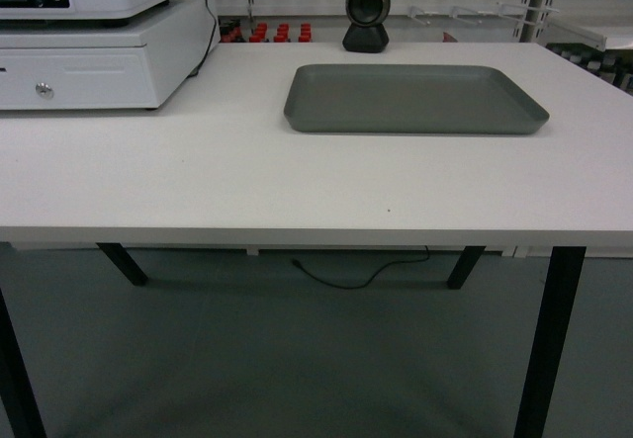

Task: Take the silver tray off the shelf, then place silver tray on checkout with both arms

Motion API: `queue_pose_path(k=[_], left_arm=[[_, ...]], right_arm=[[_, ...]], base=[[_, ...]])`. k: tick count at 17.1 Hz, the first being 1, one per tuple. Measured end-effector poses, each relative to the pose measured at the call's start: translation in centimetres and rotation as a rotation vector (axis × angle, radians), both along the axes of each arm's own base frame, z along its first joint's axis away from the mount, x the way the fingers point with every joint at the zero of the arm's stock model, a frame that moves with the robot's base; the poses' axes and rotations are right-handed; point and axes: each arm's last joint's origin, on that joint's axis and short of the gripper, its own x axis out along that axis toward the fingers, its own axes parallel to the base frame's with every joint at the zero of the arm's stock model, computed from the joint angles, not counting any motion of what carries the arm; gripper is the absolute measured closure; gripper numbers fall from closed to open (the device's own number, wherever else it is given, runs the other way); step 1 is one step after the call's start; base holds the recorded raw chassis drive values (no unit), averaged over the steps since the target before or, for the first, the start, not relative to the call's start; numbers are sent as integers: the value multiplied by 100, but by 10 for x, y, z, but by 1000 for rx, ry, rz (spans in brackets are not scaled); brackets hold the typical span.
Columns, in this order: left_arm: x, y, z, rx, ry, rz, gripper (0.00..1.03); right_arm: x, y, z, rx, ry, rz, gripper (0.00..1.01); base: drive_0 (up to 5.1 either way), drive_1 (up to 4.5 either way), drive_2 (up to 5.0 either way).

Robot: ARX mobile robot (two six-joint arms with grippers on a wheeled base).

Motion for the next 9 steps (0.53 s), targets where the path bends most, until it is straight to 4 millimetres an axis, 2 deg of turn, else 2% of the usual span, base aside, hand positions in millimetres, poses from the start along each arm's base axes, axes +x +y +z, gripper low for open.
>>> queue_pose_path(k=[9], left_arm=[[0,0,0,0,-1,0,5]], right_arm=[[0,0,0,0,-1,0,3]], base=[[0,0,0]])
